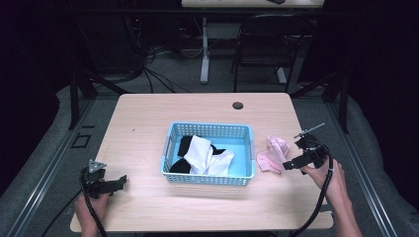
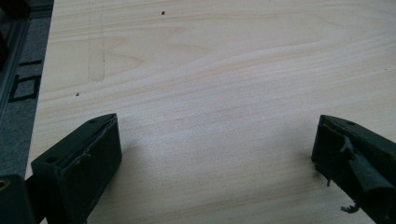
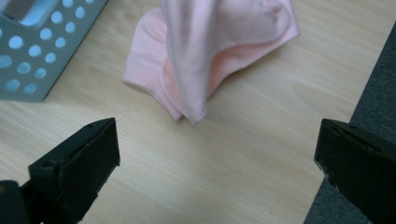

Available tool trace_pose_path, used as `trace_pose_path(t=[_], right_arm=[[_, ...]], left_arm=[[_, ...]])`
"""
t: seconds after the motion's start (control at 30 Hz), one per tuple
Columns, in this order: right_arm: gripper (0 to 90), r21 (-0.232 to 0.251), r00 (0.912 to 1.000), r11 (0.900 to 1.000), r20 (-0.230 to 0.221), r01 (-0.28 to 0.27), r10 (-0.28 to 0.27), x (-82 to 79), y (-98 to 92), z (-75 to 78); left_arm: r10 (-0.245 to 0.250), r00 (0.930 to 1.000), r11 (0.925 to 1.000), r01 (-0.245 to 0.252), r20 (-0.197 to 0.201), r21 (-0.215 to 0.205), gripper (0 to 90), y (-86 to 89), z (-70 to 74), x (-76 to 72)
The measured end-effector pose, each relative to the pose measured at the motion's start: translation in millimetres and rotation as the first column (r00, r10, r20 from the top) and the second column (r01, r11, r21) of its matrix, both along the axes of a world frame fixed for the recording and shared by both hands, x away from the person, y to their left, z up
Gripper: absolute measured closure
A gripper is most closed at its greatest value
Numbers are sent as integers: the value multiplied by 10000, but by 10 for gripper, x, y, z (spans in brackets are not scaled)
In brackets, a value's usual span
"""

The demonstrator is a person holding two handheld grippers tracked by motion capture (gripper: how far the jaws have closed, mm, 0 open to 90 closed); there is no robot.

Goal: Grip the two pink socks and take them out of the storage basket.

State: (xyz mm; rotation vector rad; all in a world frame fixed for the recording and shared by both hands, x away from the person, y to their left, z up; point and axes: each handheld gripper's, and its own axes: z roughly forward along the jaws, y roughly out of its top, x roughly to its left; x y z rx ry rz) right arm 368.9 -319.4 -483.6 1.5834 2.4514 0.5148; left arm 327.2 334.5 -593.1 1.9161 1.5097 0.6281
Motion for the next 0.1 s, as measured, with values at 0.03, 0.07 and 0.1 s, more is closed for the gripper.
trace_pose_path(t=[0.03,0.07,0.1], right_arm=[[0,-35,10000,10000,26,22,-22,-22,-14,-32],[0,32,9999,10000,63,87,-87,-45,-18,-69],[0,-36,9998,9999,95,167,-167,-67,-23,-108]], left_arm=[[-1,10000,10000,1,1,0,15,0,0,0],[2,10000,10000,-2,0,-2,15,0,0,0],[1,10000,10000,-1,2,1,15,0,0,0]])
